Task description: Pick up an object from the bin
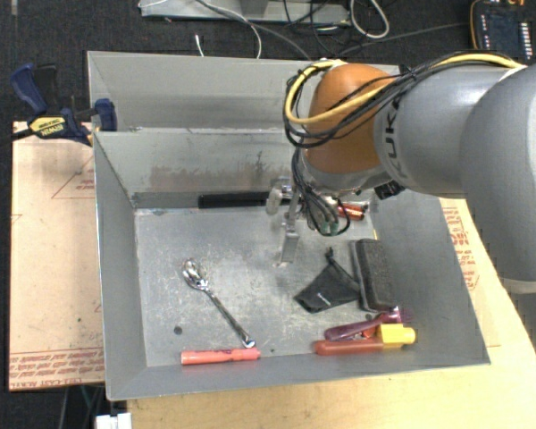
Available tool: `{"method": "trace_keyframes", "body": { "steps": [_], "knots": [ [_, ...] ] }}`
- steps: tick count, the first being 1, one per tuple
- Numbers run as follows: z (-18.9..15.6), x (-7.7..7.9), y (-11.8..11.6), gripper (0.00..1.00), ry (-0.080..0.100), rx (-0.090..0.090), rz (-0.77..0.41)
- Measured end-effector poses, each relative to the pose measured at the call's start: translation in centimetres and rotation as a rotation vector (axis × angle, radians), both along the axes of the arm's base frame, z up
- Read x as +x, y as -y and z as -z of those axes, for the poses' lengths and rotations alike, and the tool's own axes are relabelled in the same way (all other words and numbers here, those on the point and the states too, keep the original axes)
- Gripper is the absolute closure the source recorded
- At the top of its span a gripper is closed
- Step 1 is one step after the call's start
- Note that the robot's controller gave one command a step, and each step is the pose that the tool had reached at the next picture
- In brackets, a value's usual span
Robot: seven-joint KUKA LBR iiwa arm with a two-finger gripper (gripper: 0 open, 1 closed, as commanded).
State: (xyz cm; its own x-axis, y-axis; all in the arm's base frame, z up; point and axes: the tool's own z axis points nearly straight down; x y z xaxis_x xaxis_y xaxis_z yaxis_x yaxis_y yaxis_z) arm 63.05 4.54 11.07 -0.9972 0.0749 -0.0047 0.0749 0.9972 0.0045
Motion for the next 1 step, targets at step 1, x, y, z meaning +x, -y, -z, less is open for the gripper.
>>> {"method": "trace_keyframes", "body": {
  "steps": [1],
  "knots": [
    [0.62, 0.06, 10.65, 0.00, -0.001, -0.002, 0.014]
  ]
}}
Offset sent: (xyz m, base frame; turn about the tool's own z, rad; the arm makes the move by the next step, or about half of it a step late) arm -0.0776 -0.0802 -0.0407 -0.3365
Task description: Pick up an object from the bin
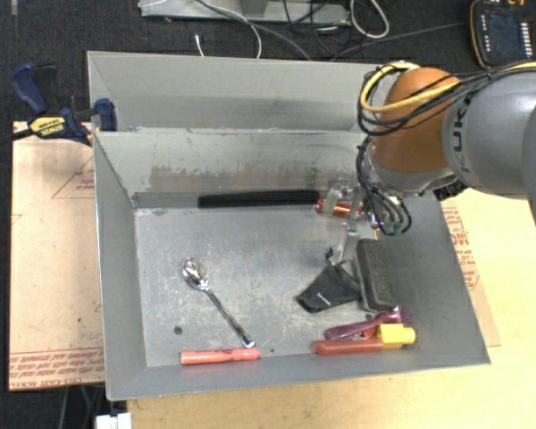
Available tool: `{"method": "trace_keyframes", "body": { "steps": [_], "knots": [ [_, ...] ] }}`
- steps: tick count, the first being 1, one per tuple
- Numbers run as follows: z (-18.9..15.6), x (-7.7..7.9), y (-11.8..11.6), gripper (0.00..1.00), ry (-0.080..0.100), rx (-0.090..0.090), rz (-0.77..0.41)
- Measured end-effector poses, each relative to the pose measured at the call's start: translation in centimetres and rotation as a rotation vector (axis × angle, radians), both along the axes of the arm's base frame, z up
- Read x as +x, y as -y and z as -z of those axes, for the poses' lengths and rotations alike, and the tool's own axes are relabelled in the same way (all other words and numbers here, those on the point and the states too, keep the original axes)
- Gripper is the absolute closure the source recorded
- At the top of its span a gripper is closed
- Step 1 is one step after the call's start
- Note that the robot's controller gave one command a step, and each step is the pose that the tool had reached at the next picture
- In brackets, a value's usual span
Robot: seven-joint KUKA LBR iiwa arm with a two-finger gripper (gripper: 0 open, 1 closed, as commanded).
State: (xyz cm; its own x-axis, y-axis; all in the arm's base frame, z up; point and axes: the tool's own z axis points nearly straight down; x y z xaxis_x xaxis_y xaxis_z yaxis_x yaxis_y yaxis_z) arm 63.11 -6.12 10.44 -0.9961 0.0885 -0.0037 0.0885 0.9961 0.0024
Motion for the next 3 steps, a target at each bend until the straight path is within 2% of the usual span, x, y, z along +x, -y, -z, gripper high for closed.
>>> {"method": "trace_keyframes", "body": {
  "steps": [1, 2, 3],
  "knots": [
    [3.5, -7.8, -2.8, 0.00, 0.004, 0.004, -0.350],
    [3.3, -8.2, -3.9, 1.00, 0.010, -0.006, -0.362],
    [3.3, -8.2, -3.9, 1.00, 0.010, -0.006, -0.362]
  ]
}}
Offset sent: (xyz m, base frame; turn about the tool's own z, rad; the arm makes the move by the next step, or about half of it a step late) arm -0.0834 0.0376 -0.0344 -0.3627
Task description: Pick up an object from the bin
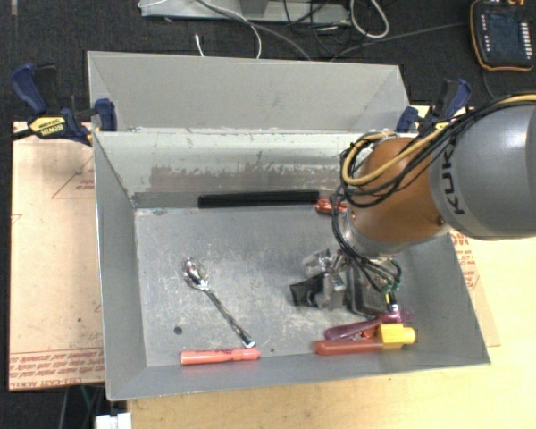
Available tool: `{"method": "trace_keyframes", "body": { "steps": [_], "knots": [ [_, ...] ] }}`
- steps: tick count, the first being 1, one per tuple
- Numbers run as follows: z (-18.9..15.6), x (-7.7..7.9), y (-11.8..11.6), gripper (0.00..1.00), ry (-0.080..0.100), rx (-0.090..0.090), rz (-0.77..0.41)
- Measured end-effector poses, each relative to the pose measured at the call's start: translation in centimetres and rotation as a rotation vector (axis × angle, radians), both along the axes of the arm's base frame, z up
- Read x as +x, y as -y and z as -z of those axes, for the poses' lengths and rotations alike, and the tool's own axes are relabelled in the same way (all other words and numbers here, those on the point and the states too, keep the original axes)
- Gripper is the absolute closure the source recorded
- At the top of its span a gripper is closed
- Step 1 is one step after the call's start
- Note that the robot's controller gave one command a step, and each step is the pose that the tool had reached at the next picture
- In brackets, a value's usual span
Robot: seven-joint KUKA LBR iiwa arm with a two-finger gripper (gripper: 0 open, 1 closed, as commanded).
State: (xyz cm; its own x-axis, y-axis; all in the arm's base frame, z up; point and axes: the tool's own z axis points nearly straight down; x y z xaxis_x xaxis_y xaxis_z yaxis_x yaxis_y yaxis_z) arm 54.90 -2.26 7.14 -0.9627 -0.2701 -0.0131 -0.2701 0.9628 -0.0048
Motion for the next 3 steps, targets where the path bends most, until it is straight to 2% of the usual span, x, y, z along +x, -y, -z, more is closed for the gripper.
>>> {"method": "trace_keyframes", "body": {
  "steps": [1, 3],
  "knots": [
    [-2.7, -0.2, -0.1, 1.00, -0.005, 0.001, 0.001],
    [-7.7, 0.0, -0.1, 1.00, 0.001, 0.001, 0.002]
  ]
}}
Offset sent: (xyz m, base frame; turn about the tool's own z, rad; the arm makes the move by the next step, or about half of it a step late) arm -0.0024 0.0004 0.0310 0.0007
